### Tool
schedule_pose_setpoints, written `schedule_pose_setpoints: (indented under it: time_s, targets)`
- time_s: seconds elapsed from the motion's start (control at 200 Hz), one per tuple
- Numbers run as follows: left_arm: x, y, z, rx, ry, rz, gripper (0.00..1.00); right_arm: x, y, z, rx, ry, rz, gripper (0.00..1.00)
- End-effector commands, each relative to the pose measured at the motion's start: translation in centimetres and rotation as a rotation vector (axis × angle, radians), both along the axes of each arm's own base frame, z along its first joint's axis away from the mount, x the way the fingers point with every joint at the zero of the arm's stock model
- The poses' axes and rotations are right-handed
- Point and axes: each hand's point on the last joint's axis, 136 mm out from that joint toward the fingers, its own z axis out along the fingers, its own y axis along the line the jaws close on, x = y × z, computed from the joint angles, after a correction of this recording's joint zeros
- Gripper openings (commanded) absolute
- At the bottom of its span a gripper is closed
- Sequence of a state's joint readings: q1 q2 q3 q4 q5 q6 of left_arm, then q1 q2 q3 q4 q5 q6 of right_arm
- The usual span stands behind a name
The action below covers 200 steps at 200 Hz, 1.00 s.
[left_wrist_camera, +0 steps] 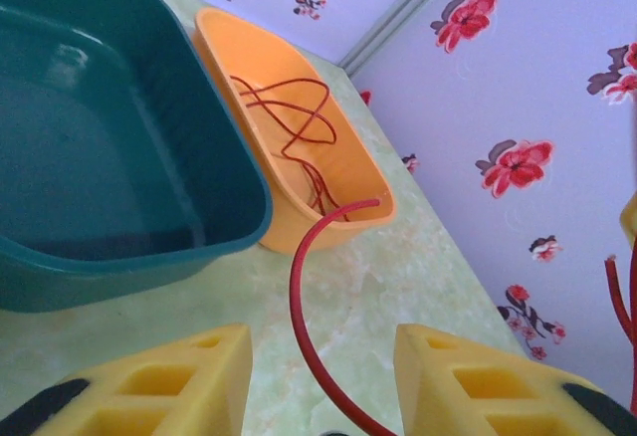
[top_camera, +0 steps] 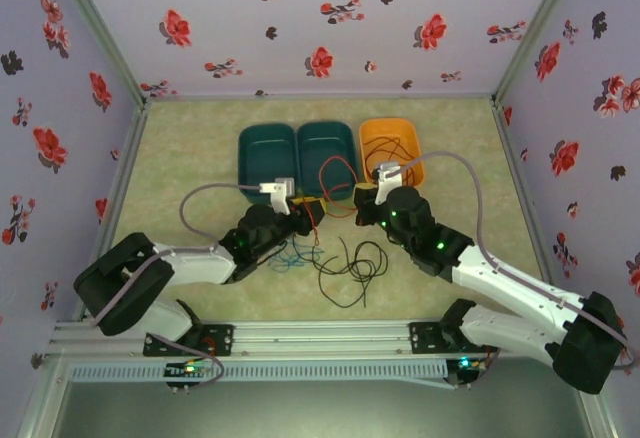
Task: Untangle the cables
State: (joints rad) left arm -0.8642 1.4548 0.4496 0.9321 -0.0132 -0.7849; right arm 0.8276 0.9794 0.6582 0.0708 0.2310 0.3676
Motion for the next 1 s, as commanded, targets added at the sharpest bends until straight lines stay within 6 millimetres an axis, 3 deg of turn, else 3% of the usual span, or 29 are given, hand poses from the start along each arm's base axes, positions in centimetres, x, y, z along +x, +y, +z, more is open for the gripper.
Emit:
schedule_pose_setpoints:
  time_s: [0.0, 0.205, 0.275, 0.36, 0.655, 0.81, 0.995]
  targets:
    - [0.0, -1.5, 2.2, -0.097, -0.011, -0.056, 0.39, 0.1, 0.2, 2.1, 0.081, -0.058, -0.004, 0.00]
    - [-0.1, -3.0, 1.9, -0.109, 0.017, -0.111, 0.36, 0.2, 0.4, 2.4, 0.106, -0.064, -0.008, 0.00]
    - [-0.2, -3.4, 1.7, -0.106, 0.024, -0.128, 0.30, 0.4, 0.2, 2.5, 0.106, -0.064, -0.026, 0.00]
    - [-0.5, -3.8, 1.2, -0.090, 0.038, -0.147, 0.22, 0.8, -0.5, 2.6, 0.108, -0.067, -0.073, 0.00]
    - [-2.4, -6.2, -0.1, 0.092, 0.037, -0.241, 0.18, 2.3, -3.2, 4.6, 0.088, -0.103, -0.257, 0.00]
    - [-2.4, -5.7, -0.1, 0.098, 0.027, -0.222, 0.18, 3.1, -5.1, 6.2, -0.003, -0.127, -0.343, 0.00]
    - [-2.3, -4.7, -0.5, 0.118, 0.029, -0.186, 0.18, 4.3, -7.0, 6.6, -0.068, -0.107, -0.407, 0.00]
